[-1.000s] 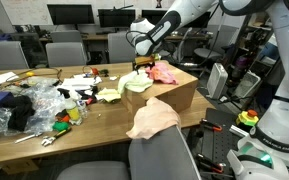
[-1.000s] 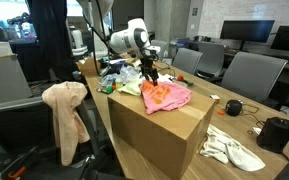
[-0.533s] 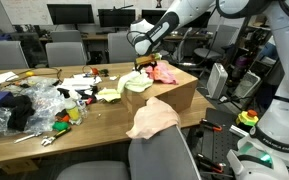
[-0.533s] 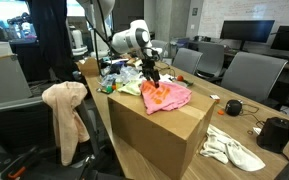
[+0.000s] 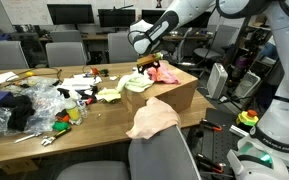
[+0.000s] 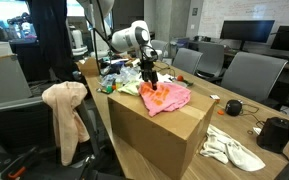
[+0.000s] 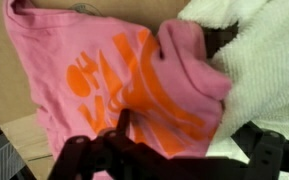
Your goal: Pick up the clothes on the box and put them on the box.
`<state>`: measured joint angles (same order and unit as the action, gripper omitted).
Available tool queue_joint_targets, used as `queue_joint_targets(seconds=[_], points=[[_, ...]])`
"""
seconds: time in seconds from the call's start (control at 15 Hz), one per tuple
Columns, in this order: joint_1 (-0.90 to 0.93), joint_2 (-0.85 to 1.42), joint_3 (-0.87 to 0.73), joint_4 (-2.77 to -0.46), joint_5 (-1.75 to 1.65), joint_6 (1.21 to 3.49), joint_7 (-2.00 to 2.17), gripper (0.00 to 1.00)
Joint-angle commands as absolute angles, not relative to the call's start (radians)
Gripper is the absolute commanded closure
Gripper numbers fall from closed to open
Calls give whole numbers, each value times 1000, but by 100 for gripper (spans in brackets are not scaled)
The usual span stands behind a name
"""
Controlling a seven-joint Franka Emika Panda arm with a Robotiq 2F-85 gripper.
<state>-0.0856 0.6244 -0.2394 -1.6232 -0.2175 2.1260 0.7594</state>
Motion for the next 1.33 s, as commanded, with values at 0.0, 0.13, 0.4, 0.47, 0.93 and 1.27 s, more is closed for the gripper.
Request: queue_joint_targets(seconds=[0.0,0.13,0.4,0.47,0.93,1.27], points=[[-84,610,-242,-1633,-175,2077,758,0],[-85,606,-240,-1642,-160,2070,758,0],[-85,603,-239,-1649,-139,2064,759,0],[-85,603,-239,-1649,-138,2063,758,0],[-83,598,-237,-1654,-129,2071,755,28],[-79,592,-233,-1660,-125,2073,755,66]])
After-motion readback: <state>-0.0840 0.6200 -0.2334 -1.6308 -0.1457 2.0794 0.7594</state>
